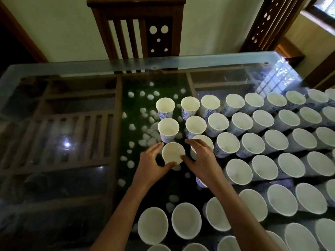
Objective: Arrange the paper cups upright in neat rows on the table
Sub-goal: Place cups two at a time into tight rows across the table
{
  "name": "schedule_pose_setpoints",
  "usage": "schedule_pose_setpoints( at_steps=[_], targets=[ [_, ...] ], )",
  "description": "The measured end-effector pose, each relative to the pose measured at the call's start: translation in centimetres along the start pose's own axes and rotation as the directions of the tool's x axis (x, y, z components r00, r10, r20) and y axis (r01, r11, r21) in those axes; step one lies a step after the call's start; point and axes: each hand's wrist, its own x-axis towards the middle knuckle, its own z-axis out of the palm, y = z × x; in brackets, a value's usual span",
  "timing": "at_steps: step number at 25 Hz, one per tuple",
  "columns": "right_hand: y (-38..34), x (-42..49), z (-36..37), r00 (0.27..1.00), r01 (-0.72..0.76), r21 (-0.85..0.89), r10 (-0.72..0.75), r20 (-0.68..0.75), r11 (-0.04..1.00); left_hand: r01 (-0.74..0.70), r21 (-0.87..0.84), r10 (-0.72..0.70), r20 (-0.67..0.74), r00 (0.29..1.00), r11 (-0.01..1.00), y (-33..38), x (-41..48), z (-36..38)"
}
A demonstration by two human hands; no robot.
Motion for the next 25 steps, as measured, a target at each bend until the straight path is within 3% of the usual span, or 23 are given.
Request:
schedule_pose_setpoints(
  at_steps=[15, 19, 21, 25],
  targets=[
    [-0.3, -3.9, -0.7, 1.000, 0.004, 0.013, -0.004, -0.031, 1.000, -0.038, 0.048, 0.037, 0.016, 0.999, 0.998, 0.0, 1.0, 0.9],
    [-0.9, -7.4, -0.8, 0.983, 0.089, -0.033, -0.083, 0.163, 0.995, -0.025, 0.081, 0.023, 0.025, 0.999, 0.996, 1.2, -2.6, -0.8],
    [-1.1, -9.8, -0.7, 0.952, 0.107, -0.081, -0.078, 0.296, 0.991, -0.009, 0.169, -0.010, 0.112, 0.994, 0.985, 1.7, -5.8, -1.8],
    [-0.9, -13.0, -0.6, 0.907, 0.154, -0.170, -0.071, 0.415, 0.973, -0.031, 0.311, -0.060, 0.278, 0.959, 0.950, 0.8, -11.8, -2.4]
  ],
)
